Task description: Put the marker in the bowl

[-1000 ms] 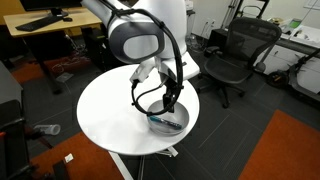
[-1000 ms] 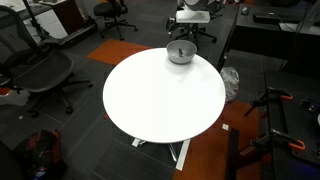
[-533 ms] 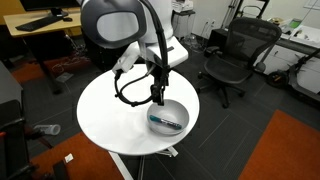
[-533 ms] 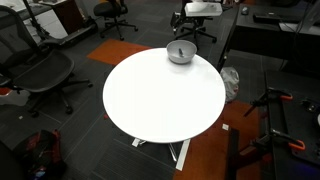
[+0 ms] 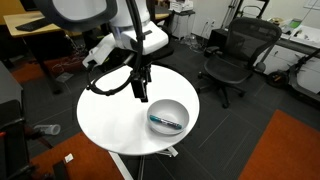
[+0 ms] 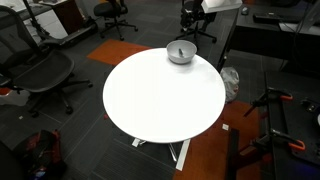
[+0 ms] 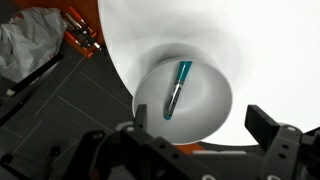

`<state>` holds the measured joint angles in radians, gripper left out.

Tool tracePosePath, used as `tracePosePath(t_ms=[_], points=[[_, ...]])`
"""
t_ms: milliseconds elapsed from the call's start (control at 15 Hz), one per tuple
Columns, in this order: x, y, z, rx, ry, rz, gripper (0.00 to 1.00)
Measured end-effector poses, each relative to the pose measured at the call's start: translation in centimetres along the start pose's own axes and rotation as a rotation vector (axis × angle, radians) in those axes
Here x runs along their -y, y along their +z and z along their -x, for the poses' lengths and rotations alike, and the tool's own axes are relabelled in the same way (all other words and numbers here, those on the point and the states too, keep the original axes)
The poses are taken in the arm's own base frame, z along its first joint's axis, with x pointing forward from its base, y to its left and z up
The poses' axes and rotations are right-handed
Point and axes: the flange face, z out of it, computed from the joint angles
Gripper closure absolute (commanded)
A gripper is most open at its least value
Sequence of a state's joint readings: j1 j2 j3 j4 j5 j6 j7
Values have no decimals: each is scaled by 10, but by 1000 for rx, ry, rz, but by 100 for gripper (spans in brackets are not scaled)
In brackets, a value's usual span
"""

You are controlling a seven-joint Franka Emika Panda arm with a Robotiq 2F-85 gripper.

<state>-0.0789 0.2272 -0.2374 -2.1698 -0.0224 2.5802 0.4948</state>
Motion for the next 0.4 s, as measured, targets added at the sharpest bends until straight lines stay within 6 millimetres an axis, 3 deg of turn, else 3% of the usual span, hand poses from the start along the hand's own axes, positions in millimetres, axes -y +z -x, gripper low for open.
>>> tracePosePath(t_ms=[400], points=[[-3,-10,16,2,-31,2,0]])
